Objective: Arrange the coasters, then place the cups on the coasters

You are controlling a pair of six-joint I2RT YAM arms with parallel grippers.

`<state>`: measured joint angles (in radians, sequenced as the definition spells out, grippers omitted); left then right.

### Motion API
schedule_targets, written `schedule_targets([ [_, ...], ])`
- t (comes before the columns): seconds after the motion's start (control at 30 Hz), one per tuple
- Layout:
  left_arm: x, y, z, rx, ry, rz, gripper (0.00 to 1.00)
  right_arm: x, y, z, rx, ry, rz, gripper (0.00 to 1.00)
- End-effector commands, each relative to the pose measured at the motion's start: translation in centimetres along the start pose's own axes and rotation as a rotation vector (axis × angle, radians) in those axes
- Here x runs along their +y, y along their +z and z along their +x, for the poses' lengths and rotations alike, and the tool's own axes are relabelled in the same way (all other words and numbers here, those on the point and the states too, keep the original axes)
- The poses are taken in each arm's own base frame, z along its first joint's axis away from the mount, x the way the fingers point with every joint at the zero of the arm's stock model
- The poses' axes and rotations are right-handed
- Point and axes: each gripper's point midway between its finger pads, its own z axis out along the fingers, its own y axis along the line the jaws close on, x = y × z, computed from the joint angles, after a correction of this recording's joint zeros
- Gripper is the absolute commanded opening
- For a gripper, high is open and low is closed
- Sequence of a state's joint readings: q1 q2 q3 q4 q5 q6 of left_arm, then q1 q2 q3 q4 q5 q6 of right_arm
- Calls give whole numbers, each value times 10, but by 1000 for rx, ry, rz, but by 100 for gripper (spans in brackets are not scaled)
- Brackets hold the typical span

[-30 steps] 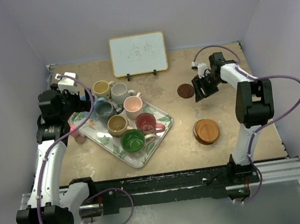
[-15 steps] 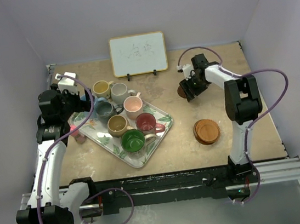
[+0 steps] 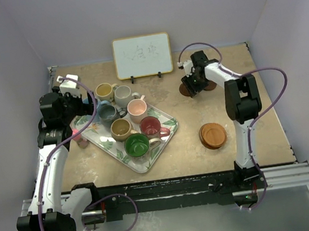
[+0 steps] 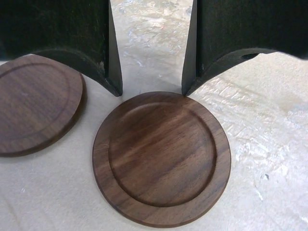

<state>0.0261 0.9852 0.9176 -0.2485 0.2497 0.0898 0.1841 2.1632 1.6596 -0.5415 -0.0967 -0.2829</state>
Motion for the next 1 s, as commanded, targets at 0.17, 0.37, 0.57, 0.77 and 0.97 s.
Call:
schedule_targets([
  [0.17, 6, -3, -14, -61, 14, -24, 98, -7, -1, -10, 13, 1, 18, 57],
  [0.37, 6, -5, -15, -64, 14, -25, 98, 1, -24, -15, -14, 5, -21, 60],
  [0.57, 5, -5, -16, -67, 13, -16, 99, 12, -73, -17, -85, -12, -96, 62],
  [0.77, 2, -6, -17, -51, 23, 4, 98, 20, -112, 22, -59, 10, -248, 64],
  [0.97, 1, -6, -21, -49, 48, 14, 98, 29, -149, 98, 44, -10, -363, 64],
])
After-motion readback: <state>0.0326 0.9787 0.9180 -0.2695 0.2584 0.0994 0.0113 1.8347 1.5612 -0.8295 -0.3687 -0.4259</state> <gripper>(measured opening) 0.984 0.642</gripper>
